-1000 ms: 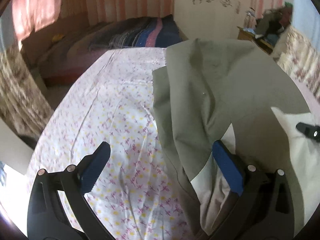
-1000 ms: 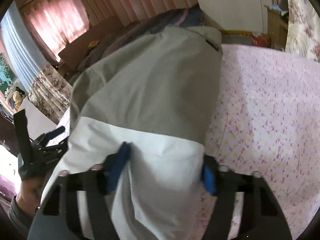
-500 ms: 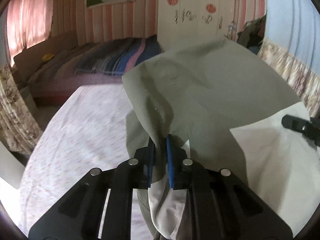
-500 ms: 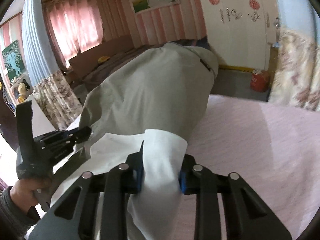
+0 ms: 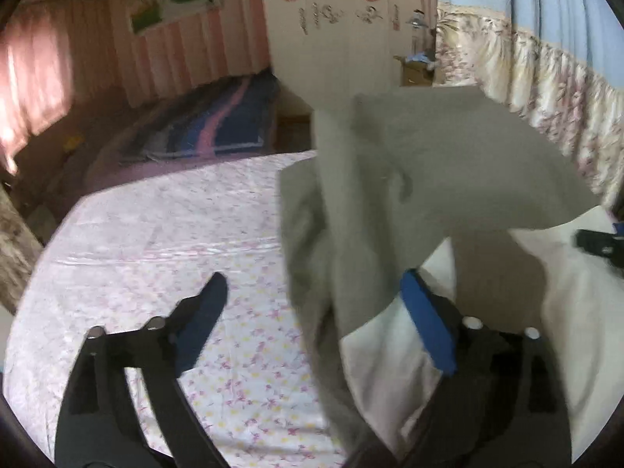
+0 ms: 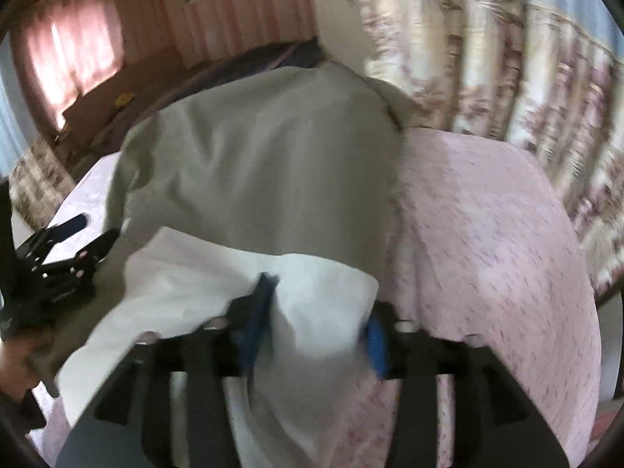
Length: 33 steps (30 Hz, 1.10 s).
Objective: Fold large clothes
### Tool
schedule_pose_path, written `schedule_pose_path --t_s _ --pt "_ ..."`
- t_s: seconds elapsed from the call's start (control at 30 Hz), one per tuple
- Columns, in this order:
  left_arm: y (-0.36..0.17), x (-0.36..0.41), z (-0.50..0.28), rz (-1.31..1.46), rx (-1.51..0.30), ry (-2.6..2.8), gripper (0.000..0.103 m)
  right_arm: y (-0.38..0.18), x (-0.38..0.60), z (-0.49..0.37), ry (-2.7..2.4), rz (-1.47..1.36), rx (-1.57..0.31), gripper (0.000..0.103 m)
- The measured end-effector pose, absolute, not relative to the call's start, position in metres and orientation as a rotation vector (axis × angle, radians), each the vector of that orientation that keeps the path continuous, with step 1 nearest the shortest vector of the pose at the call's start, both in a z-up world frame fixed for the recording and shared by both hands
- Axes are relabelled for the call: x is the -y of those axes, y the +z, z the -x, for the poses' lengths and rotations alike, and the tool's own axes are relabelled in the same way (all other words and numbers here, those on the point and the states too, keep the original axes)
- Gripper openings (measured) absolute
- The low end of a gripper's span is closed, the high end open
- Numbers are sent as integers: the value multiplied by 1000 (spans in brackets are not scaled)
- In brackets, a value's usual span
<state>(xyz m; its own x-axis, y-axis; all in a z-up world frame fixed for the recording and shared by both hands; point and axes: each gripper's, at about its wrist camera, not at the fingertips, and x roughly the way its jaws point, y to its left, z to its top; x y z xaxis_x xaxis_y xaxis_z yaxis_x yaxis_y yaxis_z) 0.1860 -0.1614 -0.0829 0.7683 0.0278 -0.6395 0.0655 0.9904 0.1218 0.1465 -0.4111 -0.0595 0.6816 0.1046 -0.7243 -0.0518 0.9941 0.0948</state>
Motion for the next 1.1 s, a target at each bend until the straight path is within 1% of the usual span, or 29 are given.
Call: schedule_pose_path --t_s 0.03,0.07,0.23,0.33,0.43,0.53,0.6,0.7,0.8,0.87,0.93,1.03,1.1 --pt "-85 159 -185 -152 -685 2 100 -62 413 -139 59 -75 -814 94" --pt "-88 154 -182 -172 -673 28 100 -65 414 -130 43 -90 -815 96" --pt "-82 130 -149 -180 -666 36 100 -68 391 -69 -16 4 -746 96" --pt "-75 123 -116 -173 -652 6 100 -72 401 -43 -24 -2 -735 96" --pt "-68 112 -67 -201 -594 -20 100 -72 402 -17 -33 -6 -699 96" --pt "-69 104 -44 -198 -598 -37 100 -55 400 -2 -36 -5 -684 97" --pt "-68 96 -34 -170 -605 -50 100 -30 396 14 -56 -27 -621 101" --pt "-61 85 -16 -178 -540 -6 100 -10 385 30 -47 -69 -569 101" --pt "-48 72 6 -137 -485 29 100 -18 357 43 60 -113 -608 101" --pt "-42 64 22 -84 -462 9 100 -25 340 52 87 -115 -598 101" --pt "-40 58 36 -59 -426 -1 100 -30 322 70 85 -82 -529 101" --pt "-42 58 54 -114 -350 86 100 -25 304 95 6 -58 -439 101" --pt "-39 55 62 -104 -361 69 100 -17 297 103 -8 -52 -416 101"
